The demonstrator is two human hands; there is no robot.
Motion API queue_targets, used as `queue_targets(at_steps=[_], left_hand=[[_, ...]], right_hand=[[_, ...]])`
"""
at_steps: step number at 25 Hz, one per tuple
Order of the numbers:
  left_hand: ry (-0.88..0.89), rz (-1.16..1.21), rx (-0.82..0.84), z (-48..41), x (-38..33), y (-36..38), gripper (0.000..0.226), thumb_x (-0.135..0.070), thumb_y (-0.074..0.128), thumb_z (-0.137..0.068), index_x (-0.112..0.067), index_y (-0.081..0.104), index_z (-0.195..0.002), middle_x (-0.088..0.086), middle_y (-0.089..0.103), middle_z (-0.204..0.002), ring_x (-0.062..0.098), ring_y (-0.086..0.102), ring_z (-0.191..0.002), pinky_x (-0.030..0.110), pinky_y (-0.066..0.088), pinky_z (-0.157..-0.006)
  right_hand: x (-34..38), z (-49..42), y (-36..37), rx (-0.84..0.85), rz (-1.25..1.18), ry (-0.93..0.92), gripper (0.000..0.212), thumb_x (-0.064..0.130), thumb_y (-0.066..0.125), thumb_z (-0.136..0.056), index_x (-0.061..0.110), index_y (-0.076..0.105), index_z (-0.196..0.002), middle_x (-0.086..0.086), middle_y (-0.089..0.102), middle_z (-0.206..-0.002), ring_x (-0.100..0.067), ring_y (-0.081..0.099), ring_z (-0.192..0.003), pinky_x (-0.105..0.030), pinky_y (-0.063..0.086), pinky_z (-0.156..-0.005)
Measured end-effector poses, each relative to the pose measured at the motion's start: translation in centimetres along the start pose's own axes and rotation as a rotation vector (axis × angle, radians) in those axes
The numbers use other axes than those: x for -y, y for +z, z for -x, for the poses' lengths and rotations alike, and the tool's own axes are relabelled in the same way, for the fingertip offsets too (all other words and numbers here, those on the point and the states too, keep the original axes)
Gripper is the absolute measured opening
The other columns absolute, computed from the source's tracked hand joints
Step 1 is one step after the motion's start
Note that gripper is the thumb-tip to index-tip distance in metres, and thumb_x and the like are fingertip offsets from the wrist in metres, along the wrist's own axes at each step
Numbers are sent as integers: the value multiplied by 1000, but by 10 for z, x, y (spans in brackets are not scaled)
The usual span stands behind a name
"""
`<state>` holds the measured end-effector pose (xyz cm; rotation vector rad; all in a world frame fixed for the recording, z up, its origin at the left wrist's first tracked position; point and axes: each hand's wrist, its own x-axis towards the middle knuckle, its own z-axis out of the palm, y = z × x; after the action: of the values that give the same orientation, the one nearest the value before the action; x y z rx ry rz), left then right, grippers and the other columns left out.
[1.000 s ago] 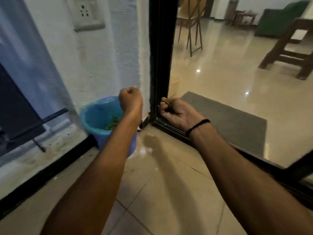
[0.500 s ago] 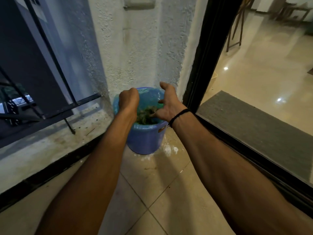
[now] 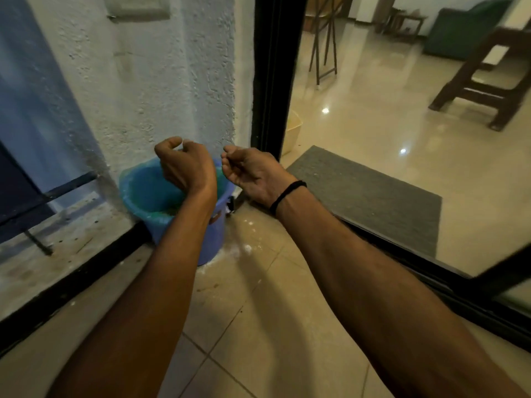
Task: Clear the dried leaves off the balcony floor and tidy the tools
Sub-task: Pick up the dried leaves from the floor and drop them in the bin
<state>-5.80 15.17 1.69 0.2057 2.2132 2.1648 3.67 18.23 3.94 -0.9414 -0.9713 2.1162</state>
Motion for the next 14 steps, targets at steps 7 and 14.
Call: queue_targets(at_steps=[7,14], left_hand=[[107,97,175,118,-54,42,31,-17,44,-87,-12,56,-114,6,64,-115,27,58,-111,34,41,-96],[348,296,449,321,-109,70,16,-17,45,-85,-20,42,-101,0,58,-102,16,58,-96,24,41,-88]], right_hand=[[80,84,-102,-274,149,-257,18,-5,57,-89,-2,67,-104,-7,58,-77,-12,50,-60,-22,43,-55],[158,229,-244,-587,246,-439,7,0,59,-91,1,66,-91,-6,46,-63,-13,33,-52,-25,25,-44]])
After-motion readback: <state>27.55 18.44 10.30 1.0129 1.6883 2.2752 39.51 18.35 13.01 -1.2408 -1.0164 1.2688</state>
